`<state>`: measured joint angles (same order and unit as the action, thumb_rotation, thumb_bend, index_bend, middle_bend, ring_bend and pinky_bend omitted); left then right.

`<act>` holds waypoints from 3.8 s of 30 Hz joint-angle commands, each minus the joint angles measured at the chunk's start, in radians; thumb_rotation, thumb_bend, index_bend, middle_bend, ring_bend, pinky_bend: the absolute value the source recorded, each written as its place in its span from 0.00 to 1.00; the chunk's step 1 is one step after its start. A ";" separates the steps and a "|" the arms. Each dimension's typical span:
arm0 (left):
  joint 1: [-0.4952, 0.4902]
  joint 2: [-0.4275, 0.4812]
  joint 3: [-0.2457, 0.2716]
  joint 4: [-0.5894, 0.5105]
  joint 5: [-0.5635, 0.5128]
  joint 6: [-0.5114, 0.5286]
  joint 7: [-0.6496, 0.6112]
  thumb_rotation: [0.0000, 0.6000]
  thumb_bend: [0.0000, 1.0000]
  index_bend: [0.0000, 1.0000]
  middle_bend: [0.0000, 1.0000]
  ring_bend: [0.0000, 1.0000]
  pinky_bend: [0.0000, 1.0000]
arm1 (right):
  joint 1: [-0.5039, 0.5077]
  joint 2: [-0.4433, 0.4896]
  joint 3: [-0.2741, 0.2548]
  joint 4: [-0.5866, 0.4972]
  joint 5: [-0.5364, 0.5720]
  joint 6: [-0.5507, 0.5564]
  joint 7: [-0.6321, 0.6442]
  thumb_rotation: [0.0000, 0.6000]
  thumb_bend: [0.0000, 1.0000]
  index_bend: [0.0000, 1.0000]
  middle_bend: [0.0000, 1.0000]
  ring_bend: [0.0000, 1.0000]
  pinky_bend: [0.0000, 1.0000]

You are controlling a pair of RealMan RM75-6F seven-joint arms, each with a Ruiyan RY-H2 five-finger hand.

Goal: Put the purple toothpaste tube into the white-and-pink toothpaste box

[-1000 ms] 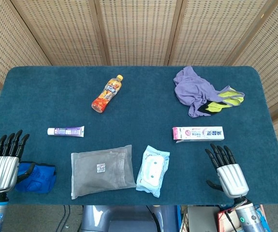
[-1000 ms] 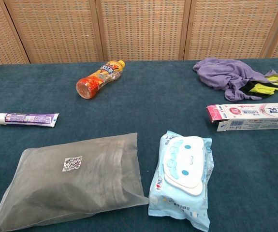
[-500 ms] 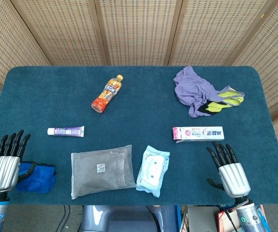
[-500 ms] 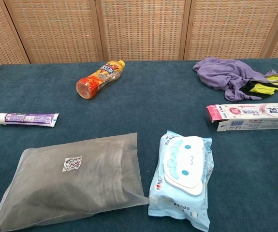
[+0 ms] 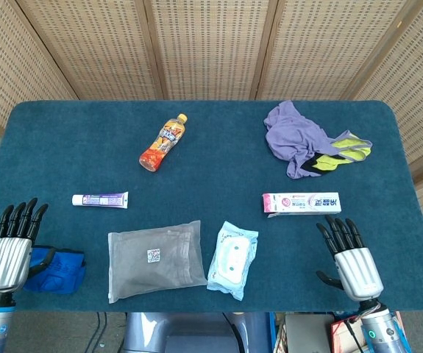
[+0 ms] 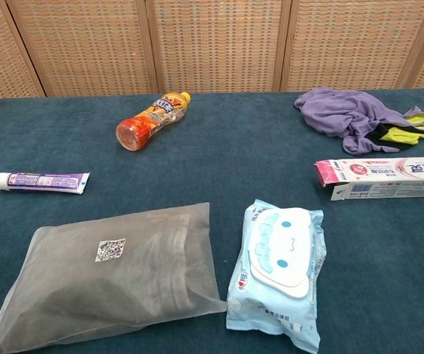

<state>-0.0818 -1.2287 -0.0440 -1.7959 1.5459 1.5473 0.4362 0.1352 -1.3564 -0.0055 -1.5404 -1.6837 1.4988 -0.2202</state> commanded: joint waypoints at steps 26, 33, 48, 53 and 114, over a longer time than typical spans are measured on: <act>-0.282 0.080 -0.184 0.120 -0.434 -0.449 0.105 1.00 0.30 0.07 0.00 0.00 0.12 | 0.004 -0.004 0.002 0.002 0.014 -0.017 -0.001 1.00 0.15 0.00 0.00 0.00 0.00; -0.352 0.025 -0.183 0.206 -0.543 -0.531 0.165 1.00 0.29 0.09 0.04 0.03 0.15 | 0.006 -0.011 0.002 0.009 0.019 -0.026 -0.007 1.00 0.15 0.00 0.00 0.00 0.00; -0.503 -0.087 -0.129 0.374 -0.761 -0.666 0.289 1.00 0.26 0.14 0.10 0.05 0.17 | 0.007 -0.014 0.006 0.018 0.024 -0.024 0.007 1.00 0.15 0.00 0.00 0.00 0.00; -0.530 -0.119 -0.104 0.411 -0.779 -0.675 0.300 1.00 0.26 0.17 0.12 0.07 0.19 | 0.008 -0.014 0.005 0.019 0.025 -0.025 0.010 1.00 0.15 0.00 0.00 0.00 0.00; -0.604 -0.226 -0.045 0.557 -0.443 -0.492 0.070 1.00 0.36 0.85 0.67 0.54 0.52 | 0.009 -0.003 0.010 0.019 0.026 -0.015 0.063 1.00 0.15 0.00 0.00 0.00 0.00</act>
<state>-0.6914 -1.4889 -0.0937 -1.2064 1.0741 1.0379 0.5220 0.1422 -1.3615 0.0046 -1.5195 -1.6596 1.4888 -0.1600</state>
